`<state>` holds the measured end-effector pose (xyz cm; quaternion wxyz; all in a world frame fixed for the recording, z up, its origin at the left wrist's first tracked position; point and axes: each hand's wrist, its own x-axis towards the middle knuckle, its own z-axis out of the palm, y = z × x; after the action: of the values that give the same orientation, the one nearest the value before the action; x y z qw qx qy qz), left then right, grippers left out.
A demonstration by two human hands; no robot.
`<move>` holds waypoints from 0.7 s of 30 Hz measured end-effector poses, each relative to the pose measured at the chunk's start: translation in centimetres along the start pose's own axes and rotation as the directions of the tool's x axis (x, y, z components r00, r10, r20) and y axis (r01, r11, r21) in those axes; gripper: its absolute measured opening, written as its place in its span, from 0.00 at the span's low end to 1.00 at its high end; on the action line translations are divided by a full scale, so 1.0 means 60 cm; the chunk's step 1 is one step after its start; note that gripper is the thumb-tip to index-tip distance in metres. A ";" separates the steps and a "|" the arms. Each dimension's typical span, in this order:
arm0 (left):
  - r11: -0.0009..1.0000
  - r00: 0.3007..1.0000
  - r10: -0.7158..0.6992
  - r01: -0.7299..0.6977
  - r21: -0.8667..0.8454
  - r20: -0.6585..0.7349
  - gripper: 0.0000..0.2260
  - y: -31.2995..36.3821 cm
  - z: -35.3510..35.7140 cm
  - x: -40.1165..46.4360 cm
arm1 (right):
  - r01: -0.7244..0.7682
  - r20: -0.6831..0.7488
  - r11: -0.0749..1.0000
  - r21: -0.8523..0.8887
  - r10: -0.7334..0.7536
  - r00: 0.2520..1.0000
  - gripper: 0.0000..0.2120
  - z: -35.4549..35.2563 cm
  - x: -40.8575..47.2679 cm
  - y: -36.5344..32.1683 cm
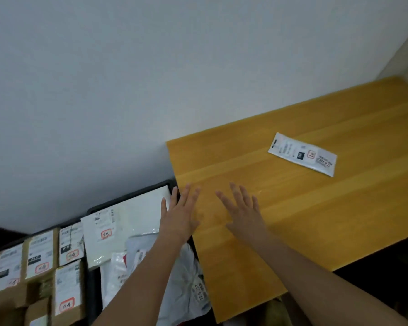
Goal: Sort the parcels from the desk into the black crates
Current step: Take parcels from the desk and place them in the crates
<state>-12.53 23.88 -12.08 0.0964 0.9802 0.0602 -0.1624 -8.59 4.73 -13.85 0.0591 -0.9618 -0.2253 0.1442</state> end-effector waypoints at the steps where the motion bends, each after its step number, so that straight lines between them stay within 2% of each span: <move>1: 1.000 1.000 0.007 -0.007 0.007 -0.001 0.39 0.025 -0.006 0.017 | -0.014 -0.010 1.000 0.000 0.014 1.000 0.47 -0.008 0.005 0.028; 7: 0.999 0.998 0.024 -0.025 0.032 0.053 0.41 0.184 -0.014 0.114 | -0.105 -0.039 0.994 0.032 0.106 0.994 0.46 -0.035 0.038 0.218; 14: 0.999 0.990 0.046 -0.046 0.001 0.135 0.40 0.363 0.010 0.225 | -0.223 0.064 0.974 0.025 0.222 0.973 0.39 -0.053 0.060 0.455; 17: 0.999 0.987 0.039 -0.034 -0.037 0.159 0.39 0.405 0.027 0.244 | -0.254 0.111 0.967 0.017 0.251 0.962 0.39 -0.054 0.069 0.521; 21: 0.998 0.982 0.016 -0.005 -0.059 0.189 0.39 0.416 0.054 0.245 | -0.317 0.208 0.942 0.107 0.291 0.934 0.41 -0.044 0.086 0.568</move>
<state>4.02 0.15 -15.72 0.1310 0.9574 0.0502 -0.2526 10.81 -23.44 -18.74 0.0809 -0.9605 -0.0675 0.2577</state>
